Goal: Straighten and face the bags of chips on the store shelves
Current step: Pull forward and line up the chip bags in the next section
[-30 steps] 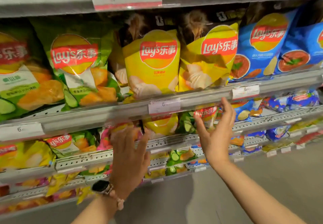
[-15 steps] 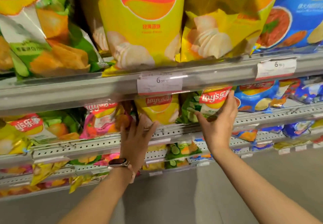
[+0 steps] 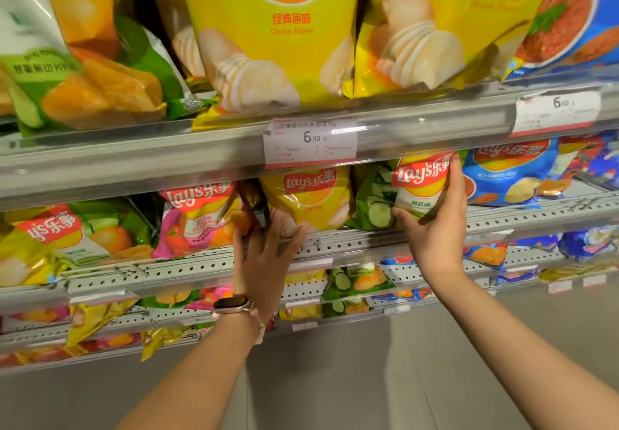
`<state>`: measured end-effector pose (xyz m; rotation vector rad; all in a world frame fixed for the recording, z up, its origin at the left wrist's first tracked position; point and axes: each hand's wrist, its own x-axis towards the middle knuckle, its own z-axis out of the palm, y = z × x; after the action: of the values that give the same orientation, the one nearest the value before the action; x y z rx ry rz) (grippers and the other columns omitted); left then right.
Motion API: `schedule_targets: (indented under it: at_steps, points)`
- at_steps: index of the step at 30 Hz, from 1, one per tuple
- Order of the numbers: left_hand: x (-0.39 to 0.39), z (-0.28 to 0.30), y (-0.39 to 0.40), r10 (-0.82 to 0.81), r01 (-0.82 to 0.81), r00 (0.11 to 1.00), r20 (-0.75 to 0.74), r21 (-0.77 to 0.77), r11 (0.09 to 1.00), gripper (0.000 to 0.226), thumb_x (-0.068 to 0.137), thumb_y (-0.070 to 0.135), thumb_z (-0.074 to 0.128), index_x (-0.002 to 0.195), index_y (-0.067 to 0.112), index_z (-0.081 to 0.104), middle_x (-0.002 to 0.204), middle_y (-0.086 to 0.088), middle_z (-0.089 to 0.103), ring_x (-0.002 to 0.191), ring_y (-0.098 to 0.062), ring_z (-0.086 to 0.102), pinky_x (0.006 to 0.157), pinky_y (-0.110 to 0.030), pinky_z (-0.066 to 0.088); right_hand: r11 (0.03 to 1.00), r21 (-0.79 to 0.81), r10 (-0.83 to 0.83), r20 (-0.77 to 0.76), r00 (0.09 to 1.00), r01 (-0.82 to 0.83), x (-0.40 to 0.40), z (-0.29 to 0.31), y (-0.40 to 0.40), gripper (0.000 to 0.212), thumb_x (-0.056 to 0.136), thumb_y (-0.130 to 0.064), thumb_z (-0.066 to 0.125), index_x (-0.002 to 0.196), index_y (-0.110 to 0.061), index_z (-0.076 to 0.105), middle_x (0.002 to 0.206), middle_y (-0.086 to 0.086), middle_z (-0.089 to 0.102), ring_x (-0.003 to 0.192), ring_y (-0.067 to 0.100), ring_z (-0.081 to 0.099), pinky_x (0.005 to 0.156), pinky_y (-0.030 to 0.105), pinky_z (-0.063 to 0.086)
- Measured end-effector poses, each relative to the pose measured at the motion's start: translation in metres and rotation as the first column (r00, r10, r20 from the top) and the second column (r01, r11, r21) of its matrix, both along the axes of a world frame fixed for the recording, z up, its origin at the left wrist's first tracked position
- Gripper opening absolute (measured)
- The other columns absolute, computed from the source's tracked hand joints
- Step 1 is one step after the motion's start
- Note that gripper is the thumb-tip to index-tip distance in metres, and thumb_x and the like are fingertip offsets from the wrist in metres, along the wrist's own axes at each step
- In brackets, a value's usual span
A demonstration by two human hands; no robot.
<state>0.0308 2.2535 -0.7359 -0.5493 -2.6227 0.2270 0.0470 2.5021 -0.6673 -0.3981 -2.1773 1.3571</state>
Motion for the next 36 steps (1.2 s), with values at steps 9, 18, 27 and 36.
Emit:
schedule_targets:
  at_steps: [9,18,27,36]
  points:
    - [0.004,0.009,0.005,0.034,-0.041,0.996,0.079,0.085,0.995,0.094,0.054,-0.008,0.073,0.135,0.030,0.043,0.135,-0.020,0.054,0.094,-0.044,0.062,0.099,-0.067,0.034,0.997,-0.010,0.074,-0.077,0.994,-0.075,0.026,0.015,-0.004,0.098,0.074,-0.010,0.079,0.149,-0.033,0.020,0.140,-0.013,0.036,0.129,0.009,0.044,0.104,0.039,0.044]
    - [0.046,0.064,0.003,-0.352,-0.240,0.805,0.479,0.803,0.545,0.050,0.088,0.046,0.051,0.135,0.030,0.048,0.142,0.012,0.045,0.130,-0.005,0.041,0.110,-0.019,0.030,0.967,-0.146,0.214,0.017,0.977,-0.209,0.075,0.005,-0.047,0.101,0.062,-0.023,0.081,0.142,-0.048,0.026,0.138,-0.020,0.043,0.129,0.015,0.046,0.098,0.051,0.047]
    - [0.063,0.096,-0.011,-0.520,-0.565,0.679,0.519,0.821,0.082,0.077,0.045,0.048,0.083,0.117,0.033,0.057,0.107,0.015,0.071,0.101,-0.006,0.067,0.087,-0.029,0.054,0.925,-0.102,0.378,0.137,0.915,-0.367,0.101,0.020,-0.113,0.107,0.053,-0.042,0.082,0.143,-0.048,0.024,0.130,-0.013,0.053,0.114,0.009,0.055,0.085,0.036,0.055]
    - [0.071,0.103,-0.072,-0.637,-0.707,0.560,0.529,0.706,-0.035,0.060,0.059,0.026,0.084,0.114,0.033,0.061,0.109,0.002,0.072,0.103,-0.022,0.068,0.084,-0.043,0.056,0.721,-0.487,0.641,0.199,0.741,-0.493,0.092,0.039,-0.128,0.124,0.037,-0.054,0.090,0.142,-0.031,0.028,0.125,-0.018,0.055,0.112,-0.006,0.055,0.081,0.008,0.046]
